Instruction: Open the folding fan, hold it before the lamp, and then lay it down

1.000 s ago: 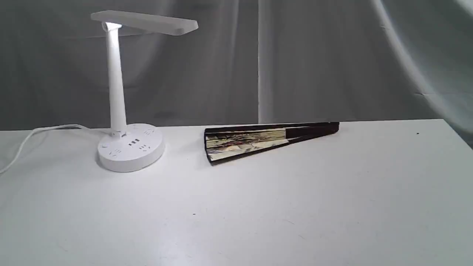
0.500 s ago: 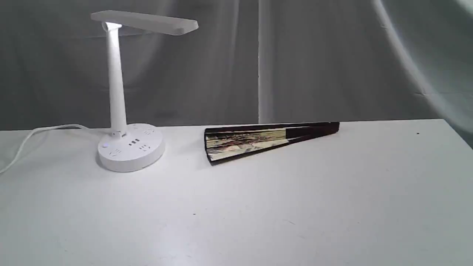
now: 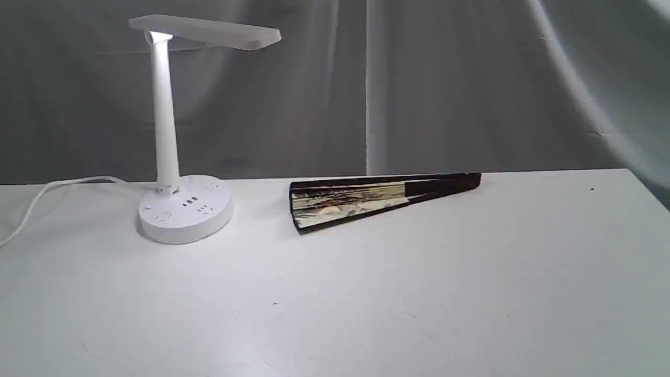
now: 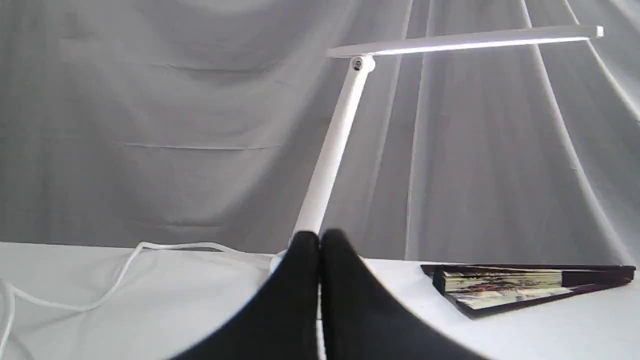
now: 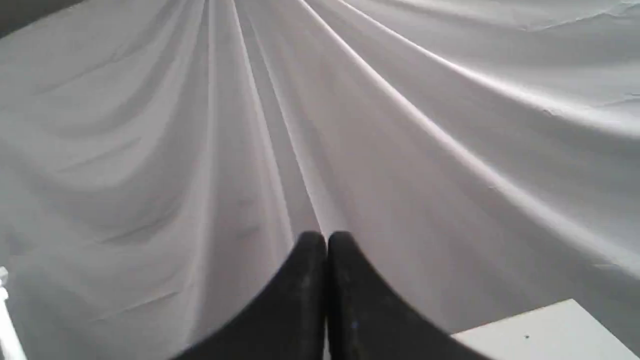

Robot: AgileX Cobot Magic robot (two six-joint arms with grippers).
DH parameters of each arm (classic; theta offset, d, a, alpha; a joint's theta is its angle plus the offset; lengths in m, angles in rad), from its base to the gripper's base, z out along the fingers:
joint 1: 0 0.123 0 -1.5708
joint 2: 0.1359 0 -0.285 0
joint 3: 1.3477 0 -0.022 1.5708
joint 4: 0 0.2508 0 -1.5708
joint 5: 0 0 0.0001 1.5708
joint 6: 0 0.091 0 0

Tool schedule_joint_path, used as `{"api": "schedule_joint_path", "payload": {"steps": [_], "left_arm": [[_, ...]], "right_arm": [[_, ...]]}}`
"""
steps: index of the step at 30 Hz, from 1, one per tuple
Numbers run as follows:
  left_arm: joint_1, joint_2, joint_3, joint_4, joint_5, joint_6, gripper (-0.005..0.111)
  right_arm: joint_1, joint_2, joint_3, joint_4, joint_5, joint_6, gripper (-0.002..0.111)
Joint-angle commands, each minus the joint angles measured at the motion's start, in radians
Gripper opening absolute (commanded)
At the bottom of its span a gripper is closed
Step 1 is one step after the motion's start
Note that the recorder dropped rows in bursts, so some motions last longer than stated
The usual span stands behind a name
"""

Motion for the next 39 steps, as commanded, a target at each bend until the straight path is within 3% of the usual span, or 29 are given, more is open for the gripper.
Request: {"api": "schedule_joint_path", "payload": {"steps": [1, 10, 20, 30, 36, 39], "left_arm": [[-0.004, -0.005, 0.004, -0.007, -0.006, -0.003, 0.0], [-0.004, -0.005, 0.004, -0.007, -0.006, -0.003, 0.0], [-0.004, -0.005, 0.004, -0.007, -0.006, -0.003, 0.0], [-0.004, -0.005, 0.004, -0.007, -0.006, -0.003, 0.0], [-0.004, -0.005, 0.004, -0.007, -0.006, -0.003, 0.0], [-0.004, -0.005, 0.004, -0.007, -0.006, -0.003, 0.0]], "right_arm": [[-0.006, 0.175, -0.064, -0.041, -0.006, -0.009, 0.0], [-0.004, 0.766, -0.272, -0.173, -0.02, -0.009, 0.0], [0.187, 1.379, -0.733, -0.503, 0.059, -0.009, 0.0], [0.246, 1.881, -1.469, -0.49, 0.681, -0.068, 0.0], [0.246, 2.097, -1.825, -0.325, 0.849, -0.181, 0.0], [0.246, 2.186, -1.956, -0.13, 0.868, -0.298, 0.0]]}}
